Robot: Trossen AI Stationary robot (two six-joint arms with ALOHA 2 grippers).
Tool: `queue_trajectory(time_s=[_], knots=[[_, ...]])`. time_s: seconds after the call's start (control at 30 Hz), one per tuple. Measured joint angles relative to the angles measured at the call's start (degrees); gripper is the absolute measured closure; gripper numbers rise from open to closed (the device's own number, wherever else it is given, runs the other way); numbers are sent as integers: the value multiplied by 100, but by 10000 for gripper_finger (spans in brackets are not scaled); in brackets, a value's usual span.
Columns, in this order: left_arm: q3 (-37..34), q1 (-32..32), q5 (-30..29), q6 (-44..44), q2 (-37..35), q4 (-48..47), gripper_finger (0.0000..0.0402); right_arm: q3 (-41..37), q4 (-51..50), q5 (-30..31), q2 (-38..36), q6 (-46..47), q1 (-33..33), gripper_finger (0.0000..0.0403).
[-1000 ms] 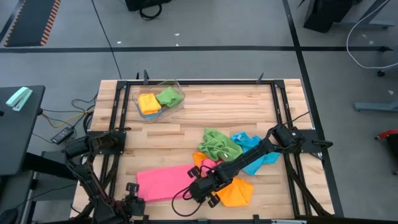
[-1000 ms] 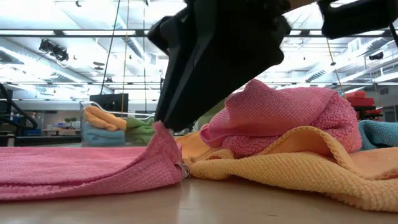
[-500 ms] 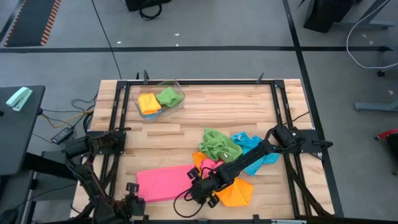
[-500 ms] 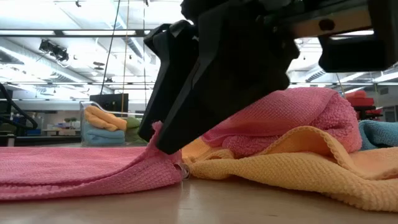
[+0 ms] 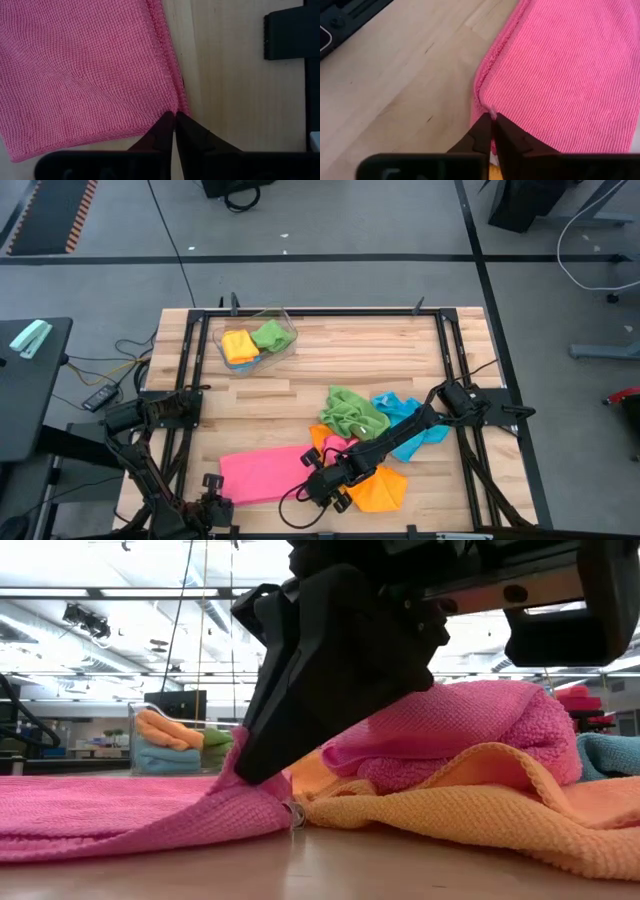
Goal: Fold microfiber towels
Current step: Fold the left pink microfiber towel
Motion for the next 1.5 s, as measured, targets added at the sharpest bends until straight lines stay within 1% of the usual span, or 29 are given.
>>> queue_trajectory(time_s=[0.13,0.3,0.43,0.6,0.73,0.97,1.13,1.3,1.5], knots=[[0,0,0,0,0,-2,374,19,-89,-18,-27,42,-31,396],[0,0,-7,0,1,0,386,109,-147,-24,-240,127,-33,399],[0,-4,-3,-2,1,1,386,109,-301,-70,-356,259,-31,400],[0,-4,-4,-7,2,-2,373,107,-390,-344,-387,367,-22,400],[0,-4,-2,-9,2,-2,374,8,-410,-514,-335,476,-2,401],[0,-4,-3,-15,2,-1,387,-367,75,-562,-332,556,48,399],[0,-4,-2,-39,2,1,377,-729,572,-562,-332,646,40,395],[0,-4,-2,-42,2,-4,369,-803,750,-562,-332,676,44,393],[0,-4,-2,-44,2,-12,382,-804,787,-564,-332,705,79,389]])
